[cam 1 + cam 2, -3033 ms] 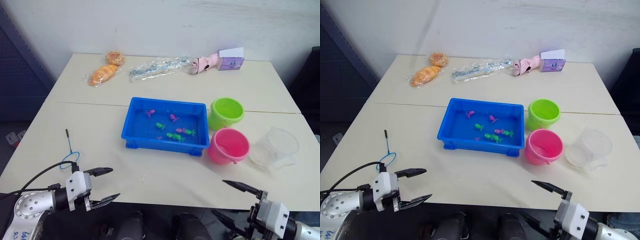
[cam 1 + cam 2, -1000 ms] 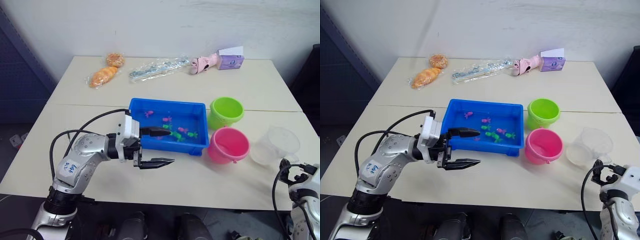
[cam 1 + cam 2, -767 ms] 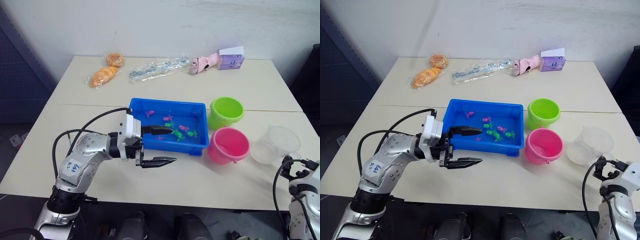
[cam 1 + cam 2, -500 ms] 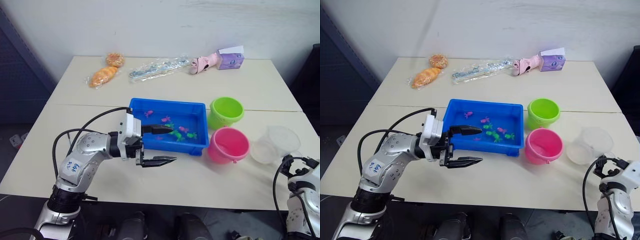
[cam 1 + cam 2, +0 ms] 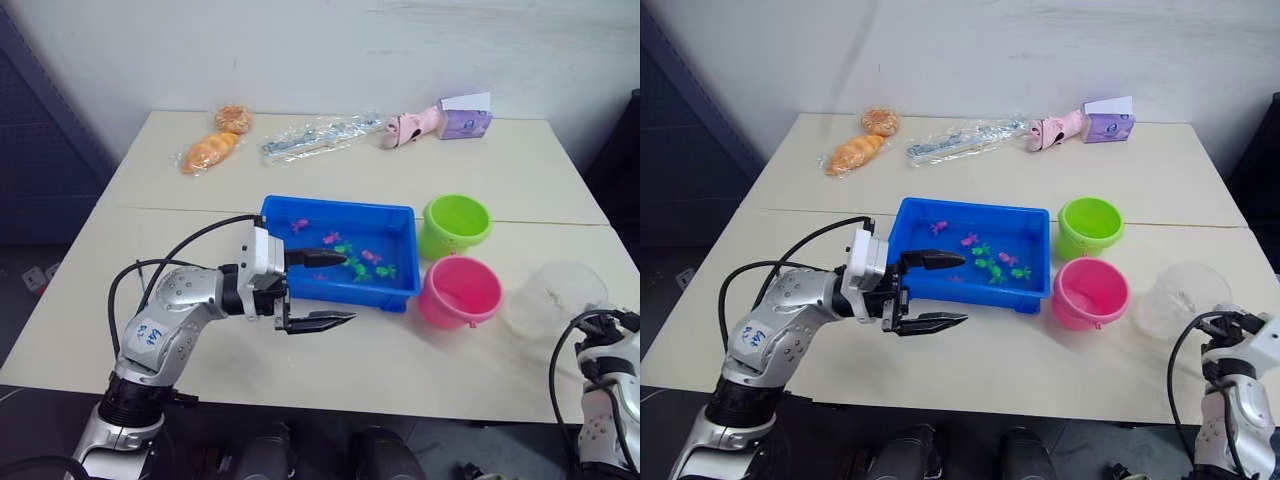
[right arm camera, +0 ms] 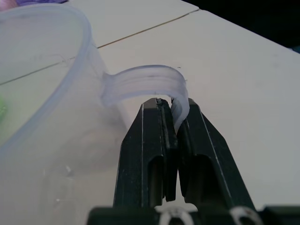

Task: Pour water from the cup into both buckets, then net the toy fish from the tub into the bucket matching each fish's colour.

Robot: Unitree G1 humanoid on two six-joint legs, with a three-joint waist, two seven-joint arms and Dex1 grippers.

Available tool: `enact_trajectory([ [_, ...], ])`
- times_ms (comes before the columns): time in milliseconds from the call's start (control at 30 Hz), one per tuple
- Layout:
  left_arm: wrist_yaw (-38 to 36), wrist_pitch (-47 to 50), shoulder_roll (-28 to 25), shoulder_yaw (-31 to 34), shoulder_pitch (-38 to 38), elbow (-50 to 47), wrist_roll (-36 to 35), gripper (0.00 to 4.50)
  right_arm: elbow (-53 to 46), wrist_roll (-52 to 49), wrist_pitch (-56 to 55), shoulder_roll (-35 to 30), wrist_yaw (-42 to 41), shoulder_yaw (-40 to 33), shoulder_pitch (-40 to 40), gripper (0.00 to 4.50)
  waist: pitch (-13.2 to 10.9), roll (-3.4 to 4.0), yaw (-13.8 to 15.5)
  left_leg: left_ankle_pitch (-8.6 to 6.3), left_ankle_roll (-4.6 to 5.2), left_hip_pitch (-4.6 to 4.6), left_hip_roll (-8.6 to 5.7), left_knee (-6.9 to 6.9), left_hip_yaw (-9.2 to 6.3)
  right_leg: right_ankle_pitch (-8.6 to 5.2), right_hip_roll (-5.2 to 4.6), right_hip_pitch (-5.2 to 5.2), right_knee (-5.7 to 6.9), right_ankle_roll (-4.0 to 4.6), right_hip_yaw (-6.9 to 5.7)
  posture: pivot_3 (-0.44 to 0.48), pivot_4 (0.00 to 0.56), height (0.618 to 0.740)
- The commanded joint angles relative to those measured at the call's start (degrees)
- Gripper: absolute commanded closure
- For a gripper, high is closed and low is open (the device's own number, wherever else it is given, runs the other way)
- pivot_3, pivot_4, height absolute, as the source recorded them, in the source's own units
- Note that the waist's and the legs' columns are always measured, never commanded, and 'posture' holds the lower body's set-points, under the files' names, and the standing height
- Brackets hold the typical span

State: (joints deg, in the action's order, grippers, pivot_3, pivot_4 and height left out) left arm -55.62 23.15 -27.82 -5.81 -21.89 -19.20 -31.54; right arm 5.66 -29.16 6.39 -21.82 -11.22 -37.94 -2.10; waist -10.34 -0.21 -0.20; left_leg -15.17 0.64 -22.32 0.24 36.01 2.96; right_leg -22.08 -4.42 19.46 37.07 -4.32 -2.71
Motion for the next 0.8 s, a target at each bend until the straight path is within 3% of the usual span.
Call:
enact_trajectory([
  [33,-0.48,0.26,0.02,-0.36,0.46,-1.19,-0.83,0.00,-10.73,1.00,0.91,-4.44,-0.89,-1.27,-2.81,4.45,-0.01,0.03,0.00,0.00,0.00,0.00,0.00,0.00,0.01,0.00,0.00,0.00,0.00,-0.01,0.01,0.000,0.150,0.740],
  [267,-2.14,0.98,0.12,-1.30,0.23,0.17,-0.87,0.00,-26.72,9.09,6.04,-13.79,-2.75,-0.02,-11.25,4.45,-0.05,0.06,0.01,0.02,-0.04,0.01,0.05,-0.04,0.00,-0.01,0.07,0.00,-0.05,-0.04,0.01,0.000,0.150,0.740],
  [433,-2.98,1.29,0.74,-2.50,-0.65,2.04,-0.46,0.00,-32.71,16.88,8.46,-19.15,-3.77,2.12,-12.79,4.45,-0.07,0.03,0.04,0.03,-0.06,-0.01,0.04,-0.02,0.01,-0.01,0.07,0.01,-0.08,-0.05,0.02,0.000,0.150,0.740],
  [800,-2.76,0.74,2.51,-3.28,-1.74,4.09,0.33,0.00,-28.29,31.62,2.34,-20.79,-2.34,8.98,-8.55,4.45,-0.09,-0.01,0.19,0.05,-0.09,-0.04,-0.02,0.00,0.01,0.00,0.07,0.00,-0.13,-0.13,0.00,0.000,0.150,0.740],
])
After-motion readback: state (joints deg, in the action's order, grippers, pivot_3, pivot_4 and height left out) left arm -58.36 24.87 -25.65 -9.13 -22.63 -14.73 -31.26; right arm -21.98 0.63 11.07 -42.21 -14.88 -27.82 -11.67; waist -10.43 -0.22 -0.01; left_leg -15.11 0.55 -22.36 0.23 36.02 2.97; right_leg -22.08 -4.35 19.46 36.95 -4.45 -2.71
